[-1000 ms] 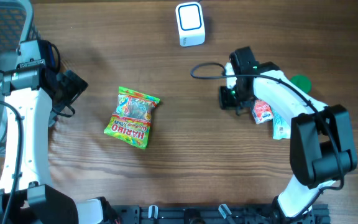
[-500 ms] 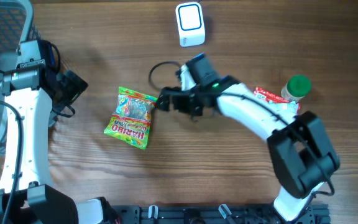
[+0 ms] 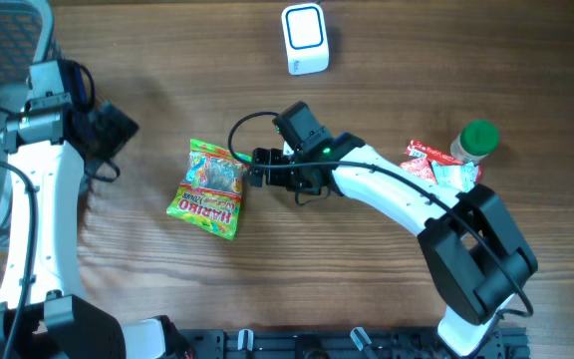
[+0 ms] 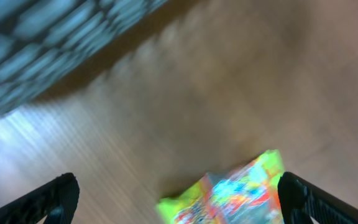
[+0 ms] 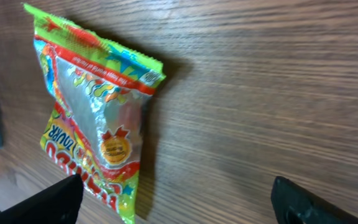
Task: Scan the item barcode
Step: 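Open the right gripper and move it left to the Haribo bag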
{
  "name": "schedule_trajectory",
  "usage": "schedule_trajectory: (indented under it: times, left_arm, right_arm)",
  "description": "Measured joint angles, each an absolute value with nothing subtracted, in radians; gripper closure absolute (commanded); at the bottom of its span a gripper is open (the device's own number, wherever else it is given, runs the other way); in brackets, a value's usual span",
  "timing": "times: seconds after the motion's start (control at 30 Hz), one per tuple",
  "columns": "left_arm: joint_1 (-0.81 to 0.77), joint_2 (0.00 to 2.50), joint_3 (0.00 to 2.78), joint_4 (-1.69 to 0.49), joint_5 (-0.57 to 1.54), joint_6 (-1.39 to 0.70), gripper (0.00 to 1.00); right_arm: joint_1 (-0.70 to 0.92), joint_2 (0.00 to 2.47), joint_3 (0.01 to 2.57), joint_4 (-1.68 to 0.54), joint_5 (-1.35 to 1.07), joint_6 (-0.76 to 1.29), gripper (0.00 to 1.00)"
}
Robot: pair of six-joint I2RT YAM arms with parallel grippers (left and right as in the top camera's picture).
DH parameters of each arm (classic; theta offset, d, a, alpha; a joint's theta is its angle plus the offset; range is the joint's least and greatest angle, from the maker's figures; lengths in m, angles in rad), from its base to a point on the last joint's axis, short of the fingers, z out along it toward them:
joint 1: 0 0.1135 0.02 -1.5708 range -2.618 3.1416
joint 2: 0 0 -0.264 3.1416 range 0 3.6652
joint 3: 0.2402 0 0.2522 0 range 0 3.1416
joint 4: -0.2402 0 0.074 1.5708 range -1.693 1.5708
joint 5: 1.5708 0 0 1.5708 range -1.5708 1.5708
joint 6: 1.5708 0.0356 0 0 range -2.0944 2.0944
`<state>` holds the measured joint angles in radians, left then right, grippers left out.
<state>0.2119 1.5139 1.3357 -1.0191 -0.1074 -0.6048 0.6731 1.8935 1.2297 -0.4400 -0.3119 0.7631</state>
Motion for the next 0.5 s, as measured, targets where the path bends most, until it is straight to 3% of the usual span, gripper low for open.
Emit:
schedule_trajectory:
  times: [0.07,0.1,0.13,0.17,0.5]
  left_arm:
    - [0.212,1.514,1.336,-1.039,-0.07,-0.605,0.0]
    - [0.212,1.514,1.336,-1.053,-0.053,-0.605,0.08]
    - [0.212,1.514,1.335,-1.06,-0.029,-0.605,0.42]
    - [0.212,1.514,1.335,-1.061,-0.003,-0.599,0.96]
    - [0.049,1.515,1.26,-0.996,0.077,-0.448,0.92]
  right_arm:
    - [0.661,1.893,1.23,-0.451,-0.311,0.762,0.05]
    - [0.656,1.893,1.23,-0.457,-0.31,0.762,0.05]
    - [0.648,1.893,1.23,-0.464,-0.309,0.763,0.05]
    - [0.639,1.893,1.23,-0.471,-0.309,0.762,0.05]
    - [0.546,1.893,1.23,-0.502,-0.323,0.704,0.09]
